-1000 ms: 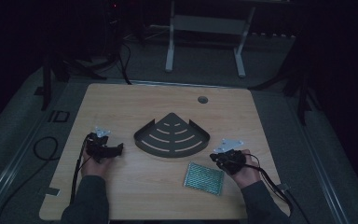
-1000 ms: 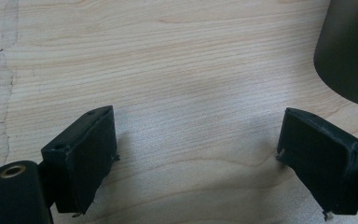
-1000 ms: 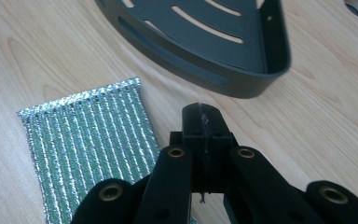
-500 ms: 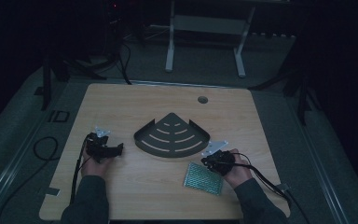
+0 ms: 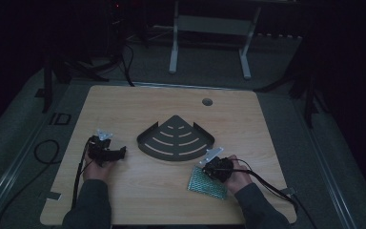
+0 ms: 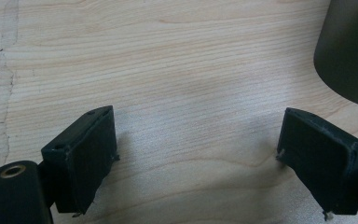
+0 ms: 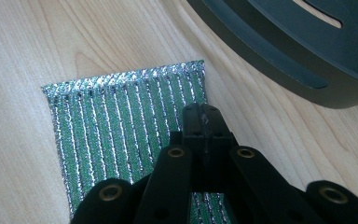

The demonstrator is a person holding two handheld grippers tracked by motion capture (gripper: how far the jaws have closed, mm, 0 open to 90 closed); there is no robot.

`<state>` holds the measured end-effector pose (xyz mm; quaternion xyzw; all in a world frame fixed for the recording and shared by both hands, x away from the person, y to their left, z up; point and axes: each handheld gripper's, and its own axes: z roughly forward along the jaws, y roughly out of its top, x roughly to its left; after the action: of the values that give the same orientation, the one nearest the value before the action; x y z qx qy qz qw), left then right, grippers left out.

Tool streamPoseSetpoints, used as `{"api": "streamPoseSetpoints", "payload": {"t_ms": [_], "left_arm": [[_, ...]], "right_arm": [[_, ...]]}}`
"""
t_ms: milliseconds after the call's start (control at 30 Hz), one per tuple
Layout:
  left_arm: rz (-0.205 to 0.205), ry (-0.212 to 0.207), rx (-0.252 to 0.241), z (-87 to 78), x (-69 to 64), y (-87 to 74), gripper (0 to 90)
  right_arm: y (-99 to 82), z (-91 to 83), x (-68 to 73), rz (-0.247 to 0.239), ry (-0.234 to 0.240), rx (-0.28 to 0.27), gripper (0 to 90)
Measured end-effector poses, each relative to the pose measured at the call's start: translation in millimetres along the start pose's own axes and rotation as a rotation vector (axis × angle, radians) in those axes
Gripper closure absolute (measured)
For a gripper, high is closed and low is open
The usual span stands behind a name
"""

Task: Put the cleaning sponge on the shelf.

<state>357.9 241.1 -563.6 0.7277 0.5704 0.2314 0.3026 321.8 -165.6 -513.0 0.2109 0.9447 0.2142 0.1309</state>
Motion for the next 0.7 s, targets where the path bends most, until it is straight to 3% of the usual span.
{"api": "streamPoseSetpoints", "payload": {"t_ms": [200,700], "left_arm": [[0.0,0.0,0.0,0.0,0.0,0.0,12.0],[0.0,0.0,0.0,0.0,0.0,0.0,12.0]], "right_arm": [[-2.2,-3.2,2.1,-0.002,0.006,0.005,89.9],[-13.1,-4.5,-9.4,0.034,-0.011,0.024,89.9]]}}
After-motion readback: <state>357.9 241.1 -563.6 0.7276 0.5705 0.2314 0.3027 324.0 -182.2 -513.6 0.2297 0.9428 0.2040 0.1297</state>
